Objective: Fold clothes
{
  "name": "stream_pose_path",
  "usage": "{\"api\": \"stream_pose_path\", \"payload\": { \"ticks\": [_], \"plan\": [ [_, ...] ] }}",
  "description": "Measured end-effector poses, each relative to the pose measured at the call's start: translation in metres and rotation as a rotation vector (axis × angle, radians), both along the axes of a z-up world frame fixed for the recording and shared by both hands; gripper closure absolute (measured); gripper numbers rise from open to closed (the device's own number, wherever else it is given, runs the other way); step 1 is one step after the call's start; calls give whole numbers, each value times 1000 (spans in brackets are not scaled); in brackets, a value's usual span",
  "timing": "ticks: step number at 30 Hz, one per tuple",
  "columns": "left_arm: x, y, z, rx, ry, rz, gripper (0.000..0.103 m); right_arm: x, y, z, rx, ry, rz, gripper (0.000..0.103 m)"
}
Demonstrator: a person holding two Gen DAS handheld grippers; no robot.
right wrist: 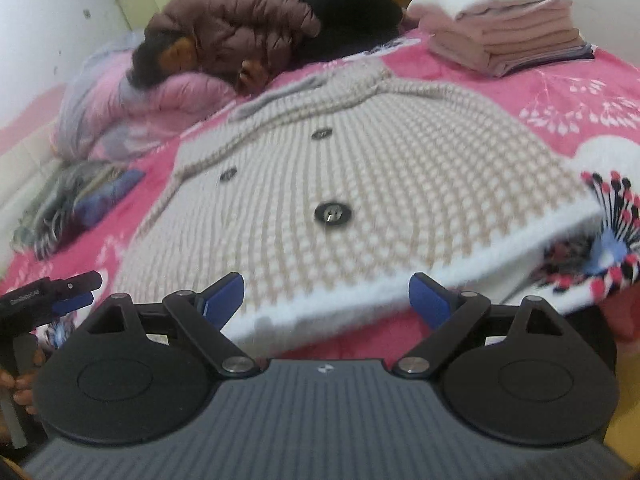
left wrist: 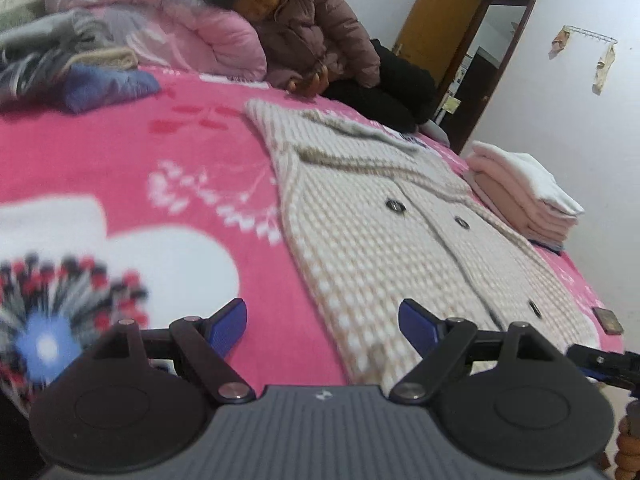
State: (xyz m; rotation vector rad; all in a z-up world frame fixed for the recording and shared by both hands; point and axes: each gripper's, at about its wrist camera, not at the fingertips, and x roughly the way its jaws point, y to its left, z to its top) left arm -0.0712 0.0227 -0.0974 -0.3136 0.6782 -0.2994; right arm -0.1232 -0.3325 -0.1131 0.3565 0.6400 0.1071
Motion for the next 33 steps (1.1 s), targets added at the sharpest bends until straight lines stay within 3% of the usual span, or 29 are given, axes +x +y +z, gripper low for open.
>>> {"api": "stream_pose_path", "payload": {
  "ticks": [6,10,16,19,21,23,26,28,31,33],
  "plan": [
    [-24,-15,-4,53,-24,-51,19,-12,17,-4,-27,11,31,12],
    [-40,-22,-11,26,-21,-101,23,-22,21,-2,-25,-23,35,3],
    [-52,-37,-26,-26,18,-168,41,-36,12,0,56,-72,11,1],
    [-51,-39,-34,-65,51,-161,49,-38,7,-5,117,-62,-8,1],
    [-48,-36,-37,-102,75,-149,63,-40,3,-11,173,-52,-13,1],
    [-47,-33,-38,-128,92,-141,67,-41,0,-17,229,-44,-14,1],
    [-47,-34,-38,-125,106,-136,66,-41,-3,-26,289,-36,-6,1],
    [-48,-37,-37,-106,111,-135,60,-40,-4,-32,317,-33,1,1],
    [-50,-42,-36,-63,114,-139,45,-37,0,-36,292,-38,19,1],
    [-51,-48,-35,-27,116,-152,29,-36,6,-35,243,-53,36,1]
  ]
}}
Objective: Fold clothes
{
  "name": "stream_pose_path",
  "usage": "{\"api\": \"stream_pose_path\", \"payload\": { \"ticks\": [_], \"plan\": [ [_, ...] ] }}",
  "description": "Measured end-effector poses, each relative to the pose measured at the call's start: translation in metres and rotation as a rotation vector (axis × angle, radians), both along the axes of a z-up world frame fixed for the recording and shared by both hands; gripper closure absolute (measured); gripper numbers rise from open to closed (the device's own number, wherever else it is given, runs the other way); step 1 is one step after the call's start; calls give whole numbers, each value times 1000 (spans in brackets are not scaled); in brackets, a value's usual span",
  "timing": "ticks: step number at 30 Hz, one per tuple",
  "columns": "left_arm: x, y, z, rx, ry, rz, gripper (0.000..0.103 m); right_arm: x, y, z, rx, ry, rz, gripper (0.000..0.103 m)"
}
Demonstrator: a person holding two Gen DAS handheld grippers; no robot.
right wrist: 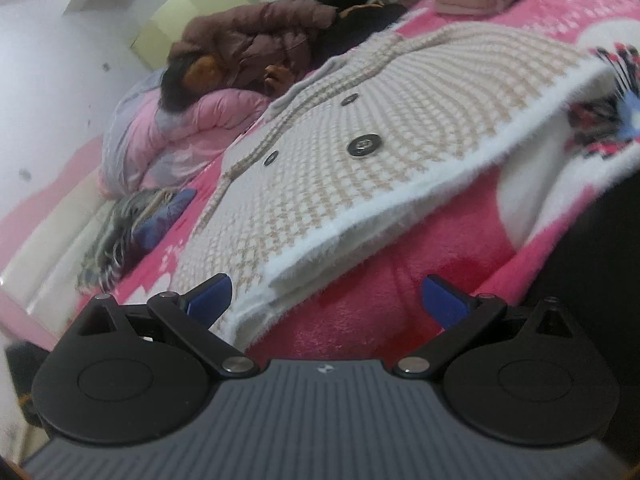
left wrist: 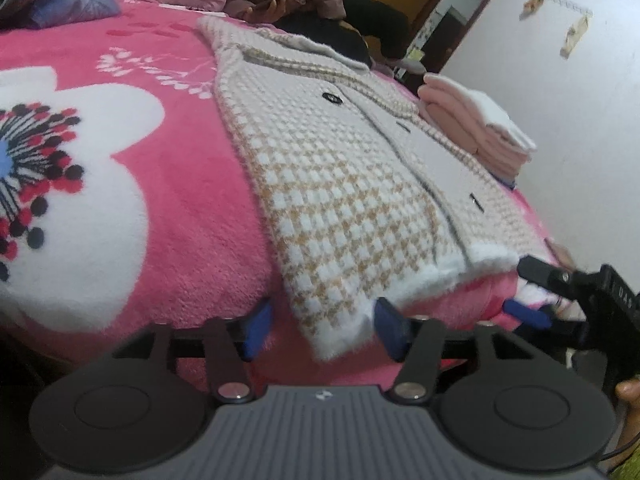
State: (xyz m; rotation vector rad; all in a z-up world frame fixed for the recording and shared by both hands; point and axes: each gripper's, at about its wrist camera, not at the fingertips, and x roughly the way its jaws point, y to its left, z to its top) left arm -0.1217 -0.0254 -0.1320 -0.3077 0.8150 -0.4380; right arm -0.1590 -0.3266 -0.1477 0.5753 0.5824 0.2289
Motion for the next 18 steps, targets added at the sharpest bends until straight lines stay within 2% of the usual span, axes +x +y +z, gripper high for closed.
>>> {"api": "stream_pose_path", "payload": {
  "ticks": [3,7,9,14,18],
  "plan": [
    [1,-8,2,32,-2,-13,18,-1,7,3,-82,-23,-3,1],
    [1,-18,4,91,0,-22,11,-5,9,6,-146,-52,-15,1],
    [2,-23,5,124,1,-26,4,-6,12,7,-211,-42,-38,1],
    [-2,-34,8,248,3,-18,1,-11,27,8,-378,-17,-74,1],
    [-3,-39,11,302,24,-8,1,-22,37,10,-473,-63,-54,1]
  ]
}}
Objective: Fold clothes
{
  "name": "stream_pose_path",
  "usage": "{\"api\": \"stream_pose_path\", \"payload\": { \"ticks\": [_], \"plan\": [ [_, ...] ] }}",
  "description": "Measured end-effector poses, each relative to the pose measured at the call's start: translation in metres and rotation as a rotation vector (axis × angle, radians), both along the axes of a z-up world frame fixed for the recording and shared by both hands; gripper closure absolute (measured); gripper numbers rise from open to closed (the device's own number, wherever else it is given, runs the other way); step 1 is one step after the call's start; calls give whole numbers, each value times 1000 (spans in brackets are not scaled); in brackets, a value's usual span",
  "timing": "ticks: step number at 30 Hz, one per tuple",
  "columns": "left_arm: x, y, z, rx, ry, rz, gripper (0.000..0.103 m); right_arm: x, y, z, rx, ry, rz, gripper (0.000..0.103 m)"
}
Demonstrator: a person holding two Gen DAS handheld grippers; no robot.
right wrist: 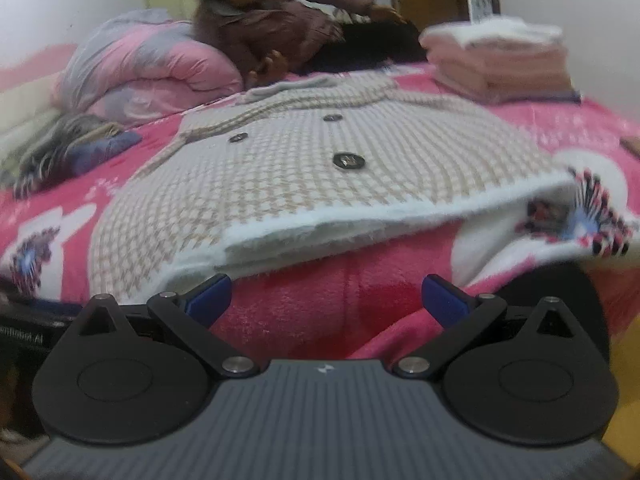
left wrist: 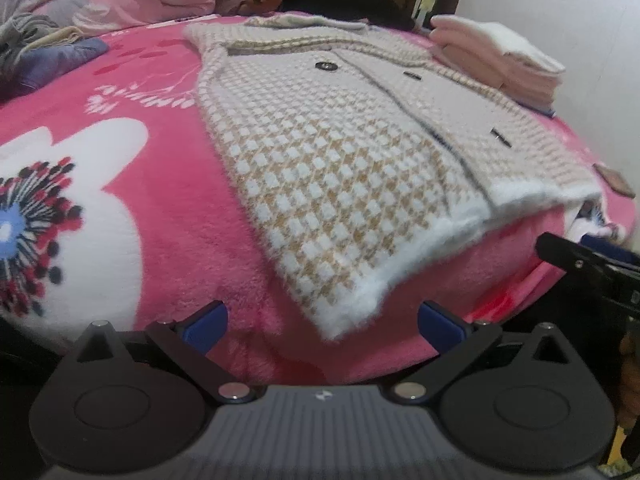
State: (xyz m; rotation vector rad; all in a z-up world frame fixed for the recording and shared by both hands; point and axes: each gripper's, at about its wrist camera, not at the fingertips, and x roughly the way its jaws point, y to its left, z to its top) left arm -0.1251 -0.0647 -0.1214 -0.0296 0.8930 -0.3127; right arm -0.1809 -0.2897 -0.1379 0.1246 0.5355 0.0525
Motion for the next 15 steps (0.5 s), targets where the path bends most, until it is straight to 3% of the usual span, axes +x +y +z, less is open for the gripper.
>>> {"api": "stream_pose_path", "payload": {
  "ticks": [5,11,15],
  "plan": [
    [-5,-2,3,-8,12,-20,1,-1,6,6,-48,-4,1,1],
    [-10,-16,2,127,-25,0,1,-6,-3,7,-12,-16,-47,1],
    [-15,-18,4,176,-73,10,1,-9,-9,6,22,-13,-45,1]
  ]
}}
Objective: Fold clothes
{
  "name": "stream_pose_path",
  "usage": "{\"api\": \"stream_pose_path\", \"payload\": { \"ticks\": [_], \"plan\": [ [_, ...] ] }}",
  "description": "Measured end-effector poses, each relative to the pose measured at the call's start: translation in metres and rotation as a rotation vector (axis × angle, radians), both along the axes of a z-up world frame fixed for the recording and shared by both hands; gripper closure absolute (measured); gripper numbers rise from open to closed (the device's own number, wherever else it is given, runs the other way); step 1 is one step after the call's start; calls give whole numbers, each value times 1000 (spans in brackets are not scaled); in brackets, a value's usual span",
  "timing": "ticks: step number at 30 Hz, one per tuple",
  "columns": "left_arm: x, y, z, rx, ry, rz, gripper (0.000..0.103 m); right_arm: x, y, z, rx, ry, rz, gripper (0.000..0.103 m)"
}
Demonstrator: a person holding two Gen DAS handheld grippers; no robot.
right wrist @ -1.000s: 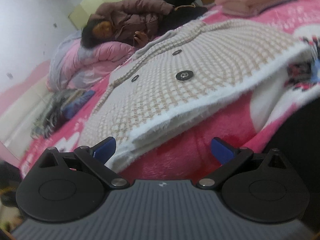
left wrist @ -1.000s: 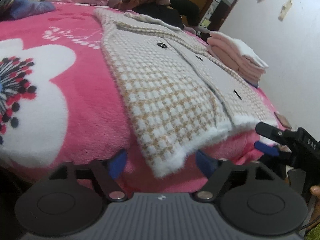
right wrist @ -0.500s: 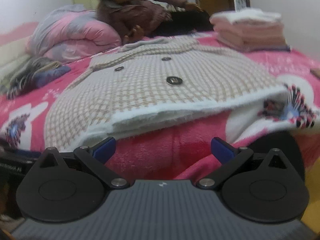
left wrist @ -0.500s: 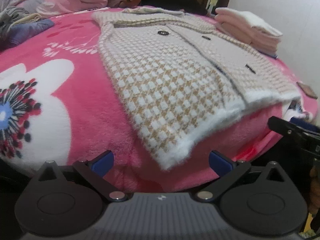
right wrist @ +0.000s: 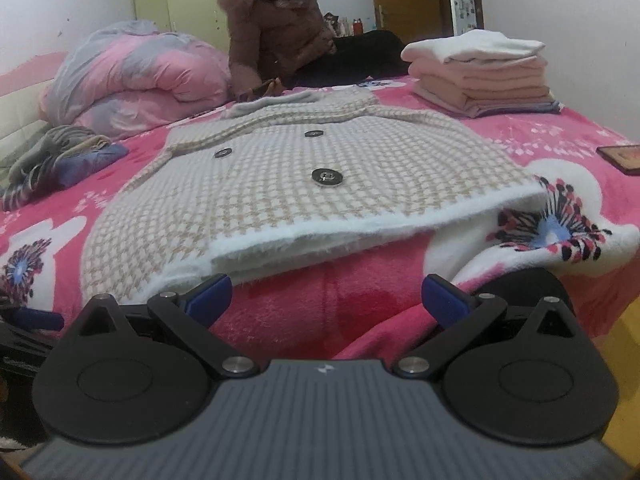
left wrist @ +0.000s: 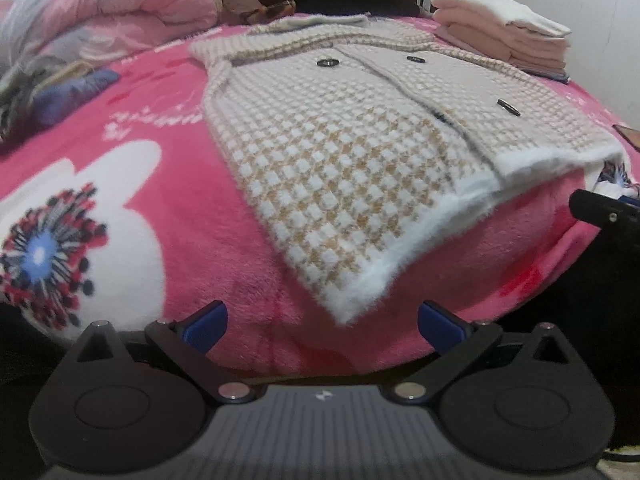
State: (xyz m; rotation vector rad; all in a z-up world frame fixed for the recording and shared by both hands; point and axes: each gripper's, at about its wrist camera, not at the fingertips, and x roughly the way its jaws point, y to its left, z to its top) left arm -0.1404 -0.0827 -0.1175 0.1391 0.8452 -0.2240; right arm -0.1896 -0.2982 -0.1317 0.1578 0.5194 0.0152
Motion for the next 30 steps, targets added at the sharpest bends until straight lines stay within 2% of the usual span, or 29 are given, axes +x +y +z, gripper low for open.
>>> {"api": "stream_pose_path", "payload": {
  "ticks": [3,7,10,15,25,30],
  "plan": [
    [-1,-1,2,27,-32,7,1,-1,-2,-1,36,15,38,1],
    [2,-2,2,61,-32,5,1,3,-3,0,93,67,91,1],
    [3,3,2,39,-24,17,1,14,0,1,100,152,138,1],
    [3,10,4,15,-48,57,1,20,5,-1,155,204,145,1],
    [6,27,7,-67,-64,134,1,17,17,3,128,172,154,1],
    [2,36,9,-142,-104,109,1,17,23,2,88,153,148,1]
  ]
}}
